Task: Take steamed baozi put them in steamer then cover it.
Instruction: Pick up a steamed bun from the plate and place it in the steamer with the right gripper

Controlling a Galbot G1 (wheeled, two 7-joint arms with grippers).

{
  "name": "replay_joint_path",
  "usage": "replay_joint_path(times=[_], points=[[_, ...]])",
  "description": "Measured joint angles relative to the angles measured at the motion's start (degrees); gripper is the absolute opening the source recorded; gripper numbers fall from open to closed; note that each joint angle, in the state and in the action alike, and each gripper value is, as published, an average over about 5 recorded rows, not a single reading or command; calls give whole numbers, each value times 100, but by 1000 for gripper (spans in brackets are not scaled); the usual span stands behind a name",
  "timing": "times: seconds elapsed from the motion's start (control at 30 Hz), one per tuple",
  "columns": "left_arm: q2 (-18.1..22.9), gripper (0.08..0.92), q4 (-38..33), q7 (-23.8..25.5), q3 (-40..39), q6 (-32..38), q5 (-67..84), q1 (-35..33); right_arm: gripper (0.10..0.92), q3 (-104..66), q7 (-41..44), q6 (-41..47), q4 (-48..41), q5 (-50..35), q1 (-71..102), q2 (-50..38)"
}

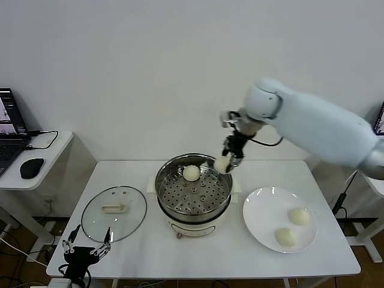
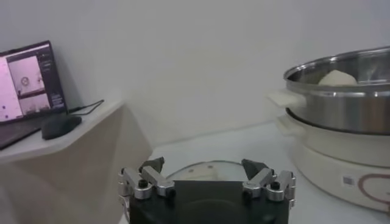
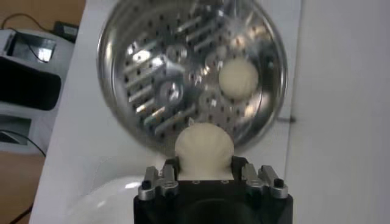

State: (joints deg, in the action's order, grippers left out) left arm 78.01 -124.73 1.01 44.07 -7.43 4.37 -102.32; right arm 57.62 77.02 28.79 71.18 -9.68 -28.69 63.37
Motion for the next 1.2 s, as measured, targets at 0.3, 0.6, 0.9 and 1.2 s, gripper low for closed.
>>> replay_joint_path(times=[0.3, 0.6, 0.9, 1.2], points=[[31, 823, -34, -3, 39, 1, 60, 40, 529, 66, -47, 17, -712, 129, 326, 918], [43, 823, -24, -6, 41, 8, 86, 39, 528, -84, -135, -23, -1401, 434, 733, 1654], [76, 823, 7, -7, 8, 9, 92, 86, 529, -212, -194, -30, -1832, 653, 1001, 2133], [89, 823, 17, -6, -4, 10, 93, 92, 544, -275, -208, -66, -2072, 821, 1138, 2384]])
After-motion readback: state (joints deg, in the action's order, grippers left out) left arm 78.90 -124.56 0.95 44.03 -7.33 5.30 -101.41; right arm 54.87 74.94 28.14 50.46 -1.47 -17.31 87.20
